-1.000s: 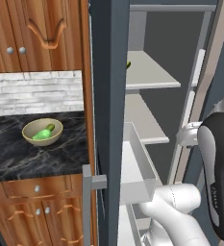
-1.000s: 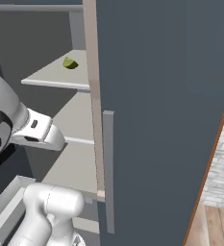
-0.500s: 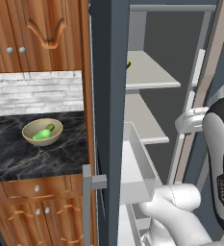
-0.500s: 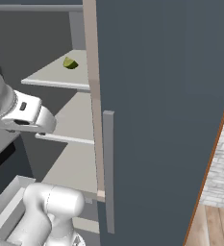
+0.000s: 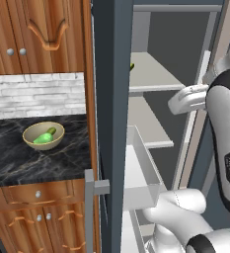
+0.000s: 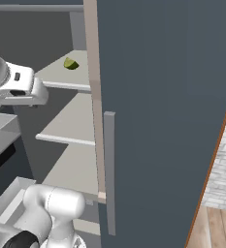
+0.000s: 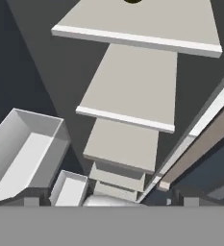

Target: Take the mango, corn, and lemon wedge from the freezer and place them in the bowl on the counter.

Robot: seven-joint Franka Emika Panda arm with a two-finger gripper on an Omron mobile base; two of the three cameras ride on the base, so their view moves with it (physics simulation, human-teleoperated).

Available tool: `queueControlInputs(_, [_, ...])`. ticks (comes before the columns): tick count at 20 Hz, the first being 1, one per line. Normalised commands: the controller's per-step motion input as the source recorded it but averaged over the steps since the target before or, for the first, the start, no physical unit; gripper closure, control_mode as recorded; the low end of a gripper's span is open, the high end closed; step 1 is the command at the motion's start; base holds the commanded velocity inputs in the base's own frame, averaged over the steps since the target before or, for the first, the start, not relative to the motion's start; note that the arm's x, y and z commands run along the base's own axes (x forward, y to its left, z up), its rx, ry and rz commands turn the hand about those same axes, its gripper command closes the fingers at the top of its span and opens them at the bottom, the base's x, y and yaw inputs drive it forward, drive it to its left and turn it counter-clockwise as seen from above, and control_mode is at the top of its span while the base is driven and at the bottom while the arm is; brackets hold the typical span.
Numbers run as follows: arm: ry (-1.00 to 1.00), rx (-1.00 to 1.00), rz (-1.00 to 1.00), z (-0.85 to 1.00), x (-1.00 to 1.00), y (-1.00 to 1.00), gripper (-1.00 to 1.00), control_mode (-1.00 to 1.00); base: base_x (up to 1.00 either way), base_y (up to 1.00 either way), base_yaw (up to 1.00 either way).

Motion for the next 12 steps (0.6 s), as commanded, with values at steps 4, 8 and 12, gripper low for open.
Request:
queueControlInputs(4, [-0.01, 0.00, 0.04, 0.00, 0.90, 0.00, -1.00, -1.00, 0.00, 0.00, 0.00])
queueControlInputs(8, [0.00, 0.00, 0.01, 0.00, 0.85, 0.01, -1.00, -1.00, 0.00, 0.00, 0.00])
queueControlInputs(12, [0.00, 0.00, 0.00, 0.00, 0.84, 0.00, -1.00, -1.00, 0.00, 0.00, 0.00])
